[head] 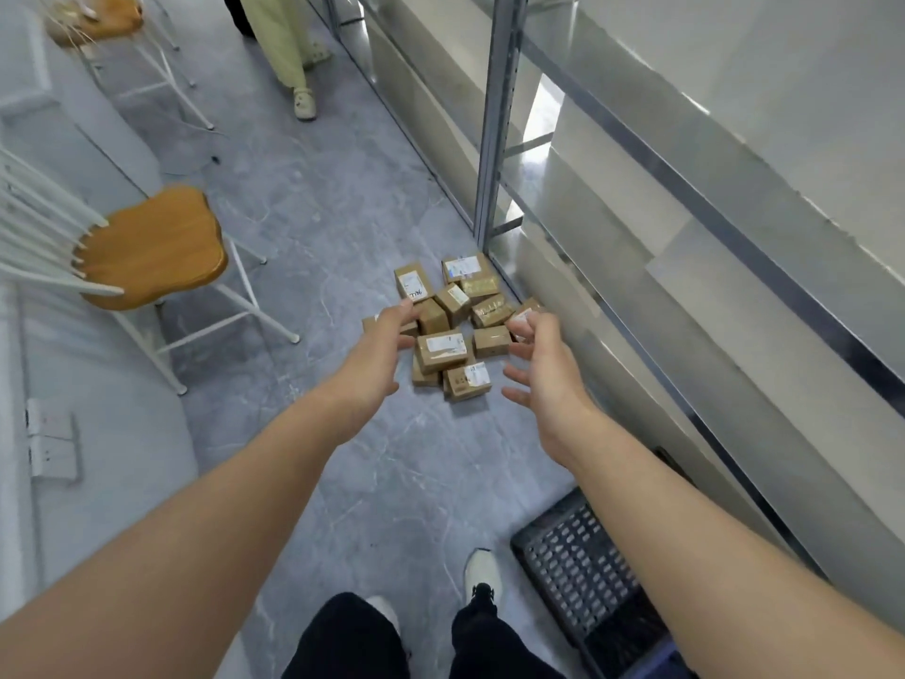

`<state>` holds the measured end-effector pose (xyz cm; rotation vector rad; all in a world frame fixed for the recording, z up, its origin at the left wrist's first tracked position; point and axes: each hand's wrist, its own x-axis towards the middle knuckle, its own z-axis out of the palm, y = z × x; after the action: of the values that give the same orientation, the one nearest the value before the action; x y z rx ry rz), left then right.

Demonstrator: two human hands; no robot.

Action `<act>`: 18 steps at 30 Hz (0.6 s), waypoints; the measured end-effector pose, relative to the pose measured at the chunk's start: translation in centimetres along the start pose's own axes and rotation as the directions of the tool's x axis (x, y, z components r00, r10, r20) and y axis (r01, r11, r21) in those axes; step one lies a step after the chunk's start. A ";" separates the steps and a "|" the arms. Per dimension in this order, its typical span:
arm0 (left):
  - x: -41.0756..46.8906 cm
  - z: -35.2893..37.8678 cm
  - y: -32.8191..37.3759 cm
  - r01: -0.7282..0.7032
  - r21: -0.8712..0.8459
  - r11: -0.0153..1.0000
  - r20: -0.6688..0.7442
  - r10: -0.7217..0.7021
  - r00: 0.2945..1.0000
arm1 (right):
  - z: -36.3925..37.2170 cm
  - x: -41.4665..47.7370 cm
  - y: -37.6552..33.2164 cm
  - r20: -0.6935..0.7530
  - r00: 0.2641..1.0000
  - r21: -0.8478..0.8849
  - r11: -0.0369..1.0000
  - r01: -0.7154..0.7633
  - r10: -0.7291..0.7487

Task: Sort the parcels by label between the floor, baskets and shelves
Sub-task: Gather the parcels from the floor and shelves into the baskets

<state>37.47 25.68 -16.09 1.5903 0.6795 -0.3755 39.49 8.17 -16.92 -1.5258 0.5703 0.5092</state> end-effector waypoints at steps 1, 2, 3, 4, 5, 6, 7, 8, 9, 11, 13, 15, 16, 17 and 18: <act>1.4 -0.2 0.4 0.009 0.002 1.000 0.003 -0.009 1.000 | 0.4 1.4 -0.4 -0.003 1.000 0.001 1.000 -0.014 0.014; 2.9 -0.4 0.9 0.018 0.005 1.000 0.009 -0.018 1.000 | 0.9 2.7 -0.8 -0.008 1.000 -0.001 1.000 -0.029 0.029; 4.6 -0.7 1.2 0.028 0.011 1.000 0.018 -0.028 0.999 | 1.5 4.1 -1.0 -0.015 0.999 -0.006 0.999 -0.043 0.043; 6.4 -1.0 1.5 0.039 0.021 0.999 0.030 -0.040 0.999 | 2.3 5.5 -1.1 -0.021 0.998 -0.010 0.998 -0.057 0.056; 8.2 -1.3 1.7 0.050 0.036 0.998 0.044 -0.051 0.998 | 3.1 6.9 -1.3 -0.033 0.997 -0.005 0.997 -0.074 0.073; 10.1 -1.7 1.9 0.059 0.051 0.997 0.061 -0.062 0.996 | 4.0 8.1 -1.6 -0.050 0.994 0.004 0.996 -0.093 0.093; 12.1 -2.0 2.0 0.068 0.062 0.996 0.078 -0.073 0.994 | 4.8 9.5 -1.8 -0.063 0.992 0.006 0.994 -0.112 0.112; 14.2 -2.3 2.1 0.079 0.071 0.994 0.094 -0.085 0.992 | 5.7 11.1 -2.0 -0.073 0.990 0.005 0.992 -0.124 0.124; 16.3 -2.6 2.1 0.097 0.083 0.992 0.114 -0.106 0.988 | 6.5 12.7 -2.0 -0.092 0.986 0.011 0.991 -0.136 0.137; 19.9 -2.9 2.3 0.129 0.123 0.984 0.162 -0.148 0.976 | 8.1 15.4 -2.0 -0.150 0.974 0.032 0.985 -0.169 0.171; 23.1 -3.2 2.2 0.146 0.159 0.976 0.198 -0.177 0.964 | 9.5 18.0 -1.6 -0.178 0.964 0.026 0.980 -0.196 0.197; 26.0 -3.0 1.9 0.174 0.190 0.966 0.221 -0.215 0.951 | 10.5 20.5 -0.9 -0.207 0.953 0.043 0.975 -0.218 0.222; 27.4 -2.9 1.7 0.190 0.206 0.960 0.228 -0.236 0.945 | 10.8 21.7 -0.4 -0.214 0.947 0.055 0.971 -0.233 0.239; 28.7 -2.7 1.4 0.205 0.218 0.954 0.229 -0.254 0.940 | 11.0 22.8 -0.1 -0.217 0.941 0.066 0.965 -0.252 0.261; 30.0 -2.4 1.0 0.219 0.226 0.949 0.229 -0.271 0.935 | 11.1 23.9 0.3 -0.221 0.935 0.068 0.961 -0.270 0.278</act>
<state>60.78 34.17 -33.12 1.6079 0.6560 -0.8445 58.01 18.23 -32.69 -1.4867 0.9764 0.5350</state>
